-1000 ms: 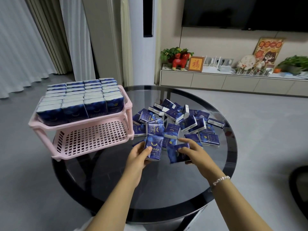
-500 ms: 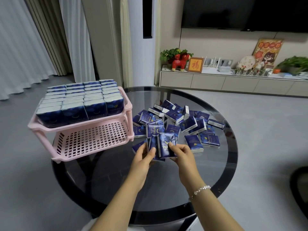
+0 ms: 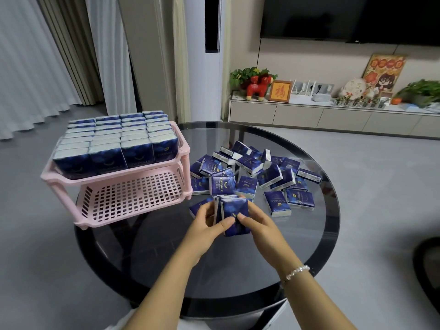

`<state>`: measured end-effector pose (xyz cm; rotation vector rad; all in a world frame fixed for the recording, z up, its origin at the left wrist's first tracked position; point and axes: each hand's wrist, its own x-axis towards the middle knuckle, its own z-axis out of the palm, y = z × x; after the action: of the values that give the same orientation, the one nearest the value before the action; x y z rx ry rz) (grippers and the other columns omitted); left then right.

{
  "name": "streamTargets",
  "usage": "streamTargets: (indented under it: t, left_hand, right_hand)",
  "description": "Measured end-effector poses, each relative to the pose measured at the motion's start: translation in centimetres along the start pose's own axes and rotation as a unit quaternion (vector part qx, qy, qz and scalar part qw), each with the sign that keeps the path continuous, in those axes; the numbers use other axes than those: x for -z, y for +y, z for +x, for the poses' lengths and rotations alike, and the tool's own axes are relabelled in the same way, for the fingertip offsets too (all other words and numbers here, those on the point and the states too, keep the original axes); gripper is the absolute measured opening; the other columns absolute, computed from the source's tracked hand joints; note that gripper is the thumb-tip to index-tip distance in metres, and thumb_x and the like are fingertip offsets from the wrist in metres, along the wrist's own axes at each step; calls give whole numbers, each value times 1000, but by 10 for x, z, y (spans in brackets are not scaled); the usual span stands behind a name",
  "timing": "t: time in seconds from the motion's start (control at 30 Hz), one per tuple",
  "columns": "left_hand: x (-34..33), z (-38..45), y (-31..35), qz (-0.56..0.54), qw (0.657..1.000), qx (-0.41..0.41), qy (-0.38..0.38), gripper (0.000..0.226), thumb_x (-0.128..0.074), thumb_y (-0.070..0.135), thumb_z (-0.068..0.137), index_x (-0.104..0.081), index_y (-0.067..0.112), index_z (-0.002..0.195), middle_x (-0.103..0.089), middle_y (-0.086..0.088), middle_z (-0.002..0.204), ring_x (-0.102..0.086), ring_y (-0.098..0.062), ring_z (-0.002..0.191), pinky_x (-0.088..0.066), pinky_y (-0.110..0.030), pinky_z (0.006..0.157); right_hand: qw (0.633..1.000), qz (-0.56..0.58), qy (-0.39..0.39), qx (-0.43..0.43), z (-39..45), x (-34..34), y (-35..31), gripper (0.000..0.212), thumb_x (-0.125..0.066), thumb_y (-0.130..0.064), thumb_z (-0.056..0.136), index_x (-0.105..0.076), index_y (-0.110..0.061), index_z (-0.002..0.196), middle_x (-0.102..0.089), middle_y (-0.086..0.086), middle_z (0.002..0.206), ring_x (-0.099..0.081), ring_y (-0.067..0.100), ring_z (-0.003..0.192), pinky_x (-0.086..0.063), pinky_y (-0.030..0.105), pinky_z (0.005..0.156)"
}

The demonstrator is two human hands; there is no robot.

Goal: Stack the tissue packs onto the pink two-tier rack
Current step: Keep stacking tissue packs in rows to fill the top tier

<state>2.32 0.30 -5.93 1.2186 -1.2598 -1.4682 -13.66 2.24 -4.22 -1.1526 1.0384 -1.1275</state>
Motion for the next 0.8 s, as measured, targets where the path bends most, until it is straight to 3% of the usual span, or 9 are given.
streamTargets:
  t: [0.17,0.3,0.5,0.63,0.8]
  left_hand:
    - [6,-7,2,179,982,-4,-59,89,-74,20,81,-17,35,149,-34,12,150,-33,-10,138,-29,-35,115]
    - [3,-12,7,279,956,8,-90,97,-65,25,88,8,35,151,-18,10,157,-21,-12,144,-22,-31,114]
    - [-1,-16,7,330,936,20,-120,99,-55,33,94,31,29,143,13,9,160,0,-13,148,-13,-36,118]
    - [-5,-15,4,327,939,0,-104,92,-52,35,95,24,26,147,15,7,160,6,-12,147,-9,-35,118]
    - [-1,-9,3,233,971,-14,-39,90,-69,41,82,-13,31,151,-27,9,154,-30,-13,140,-29,-35,114]
  right_hand:
    - [991,-94,-89,-41,-5,24,-2,66,-54,-5,92,-30,-39,143,-40,-15,142,-44,6,129,-42,26,104]
    - [969,-215,-115,-42,-4,32,-2,69,-58,-18,91,-20,-49,140,-38,-16,141,-39,10,132,-37,38,109]
    - [965,-233,-120,-20,0,33,-7,71,-63,-12,88,-25,-43,139,-42,-18,137,-44,1,122,-50,24,90]
    - [970,-223,-94,-16,2,31,-4,67,-64,-10,87,-31,-44,134,-45,-18,133,-48,4,117,-51,21,85]
    - [978,-194,-61,-36,4,30,-9,54,-62,-17,88,-39,-44,128,-48,-26,119,-50,-1,109,-49,18,83]
